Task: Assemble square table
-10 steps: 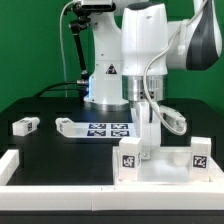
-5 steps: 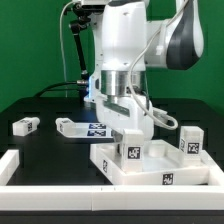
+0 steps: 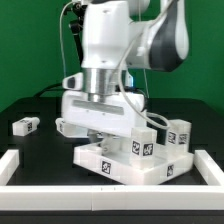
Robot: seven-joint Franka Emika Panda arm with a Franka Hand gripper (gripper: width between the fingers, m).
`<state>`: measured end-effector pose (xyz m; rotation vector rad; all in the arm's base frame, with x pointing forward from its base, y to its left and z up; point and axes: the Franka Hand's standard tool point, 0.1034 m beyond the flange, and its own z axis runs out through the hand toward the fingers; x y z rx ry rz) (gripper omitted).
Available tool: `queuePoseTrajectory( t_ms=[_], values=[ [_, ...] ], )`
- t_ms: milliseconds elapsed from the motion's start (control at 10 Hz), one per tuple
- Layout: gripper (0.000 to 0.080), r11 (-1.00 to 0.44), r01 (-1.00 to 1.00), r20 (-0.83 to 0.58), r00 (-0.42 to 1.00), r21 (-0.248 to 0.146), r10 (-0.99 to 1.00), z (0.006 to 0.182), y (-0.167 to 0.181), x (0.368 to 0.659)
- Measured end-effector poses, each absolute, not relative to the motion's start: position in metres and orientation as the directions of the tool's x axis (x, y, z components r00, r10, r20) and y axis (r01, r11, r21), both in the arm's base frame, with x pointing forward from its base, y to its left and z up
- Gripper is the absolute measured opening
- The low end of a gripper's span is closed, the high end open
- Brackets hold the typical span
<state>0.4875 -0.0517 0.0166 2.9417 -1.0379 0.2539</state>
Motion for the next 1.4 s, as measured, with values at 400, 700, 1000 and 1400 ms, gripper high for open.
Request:
queuePoseTrajectory(
  t_ms=[400, 700, 1000, 1400],
  values=[
    [0.0058, -0.946, -0.323, 0.203, 0.927, 0.007, -0.315, 0.012, -0.066, 0.494],
    [0.0058, -0.998, 0.004, 0.199, 0.980, 0.060, 0.016, 0.020, -0.062, 0.518],
    [0.0058, -0.959, 0.253, 0.203, 0.940, 0.126, 0.274, 0.023, -0.060, 0.527],
    [0.0060, -0.778, 0.599, 0.149, 0.766, 0.191, 0.626, 0.032, -0.051, 0.563]
  ],
)
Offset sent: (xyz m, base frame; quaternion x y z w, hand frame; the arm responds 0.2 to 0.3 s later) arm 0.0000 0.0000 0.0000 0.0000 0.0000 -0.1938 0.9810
